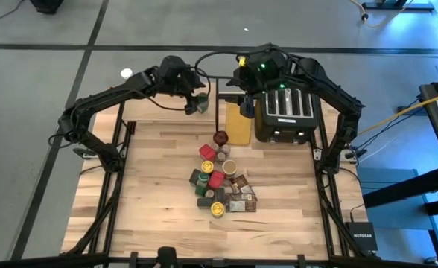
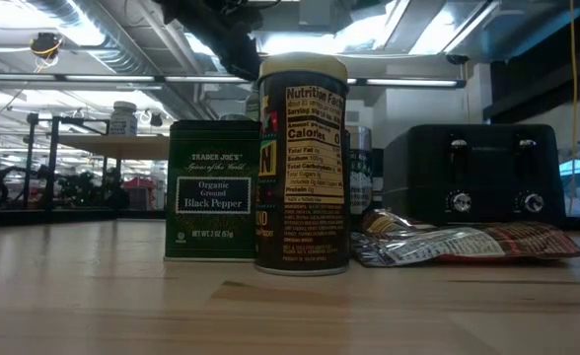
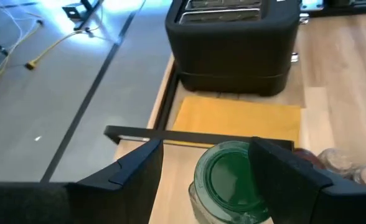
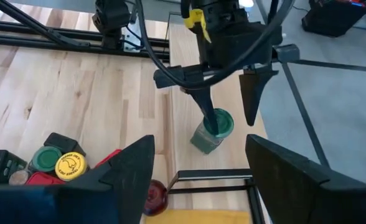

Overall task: Shelf spices
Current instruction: Put the bottom green seasoning bottle on the shelf

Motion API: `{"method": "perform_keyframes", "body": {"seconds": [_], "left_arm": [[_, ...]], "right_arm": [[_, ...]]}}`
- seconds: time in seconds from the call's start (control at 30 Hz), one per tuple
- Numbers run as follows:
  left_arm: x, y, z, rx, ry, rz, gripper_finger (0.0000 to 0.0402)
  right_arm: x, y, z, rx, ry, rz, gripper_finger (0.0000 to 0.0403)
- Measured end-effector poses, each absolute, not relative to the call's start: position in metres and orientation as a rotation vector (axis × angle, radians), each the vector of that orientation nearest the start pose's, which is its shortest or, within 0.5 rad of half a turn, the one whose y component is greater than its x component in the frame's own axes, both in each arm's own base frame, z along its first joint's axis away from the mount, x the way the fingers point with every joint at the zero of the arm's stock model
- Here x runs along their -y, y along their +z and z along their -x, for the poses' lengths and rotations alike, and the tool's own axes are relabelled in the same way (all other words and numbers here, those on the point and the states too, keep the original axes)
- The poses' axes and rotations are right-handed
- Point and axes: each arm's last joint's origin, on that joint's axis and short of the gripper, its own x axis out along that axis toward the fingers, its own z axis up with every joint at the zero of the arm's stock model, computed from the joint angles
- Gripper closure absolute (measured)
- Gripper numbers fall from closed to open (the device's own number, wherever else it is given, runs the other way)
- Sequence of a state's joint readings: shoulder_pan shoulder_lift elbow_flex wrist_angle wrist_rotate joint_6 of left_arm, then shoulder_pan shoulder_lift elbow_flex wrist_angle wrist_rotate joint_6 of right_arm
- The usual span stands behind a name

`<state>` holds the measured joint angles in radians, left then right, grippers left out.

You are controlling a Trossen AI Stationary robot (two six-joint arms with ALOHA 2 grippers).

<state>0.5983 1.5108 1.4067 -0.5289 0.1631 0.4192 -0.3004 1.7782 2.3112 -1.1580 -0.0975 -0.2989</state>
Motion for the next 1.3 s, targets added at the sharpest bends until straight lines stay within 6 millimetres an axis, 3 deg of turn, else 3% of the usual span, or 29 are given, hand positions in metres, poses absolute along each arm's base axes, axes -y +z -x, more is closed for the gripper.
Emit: {"method": "perform_keyframes", "body": {"seconds": [0.53,0.9,1.3], "left_arm": [[-0.183,0.344,-0.273,-0.698,0.342,-0.177,0.0169],[-0.178,0.356,-0.254,-0.728,0.388,-0.185,0.0169],[-0.182,0.345,-0.248,-0.914,0.342,-0.397,0.0169]], "right_arm": [[0.096,0.481,-0.319,-0.639,-0.105,0.156,0.0144],[0.096,0.481,-0.319,-0.64,-0.106,0.153,0.0144],[0.096,0.48,-0.32,-0.642,-0.109,0.138,0.0144]]}}
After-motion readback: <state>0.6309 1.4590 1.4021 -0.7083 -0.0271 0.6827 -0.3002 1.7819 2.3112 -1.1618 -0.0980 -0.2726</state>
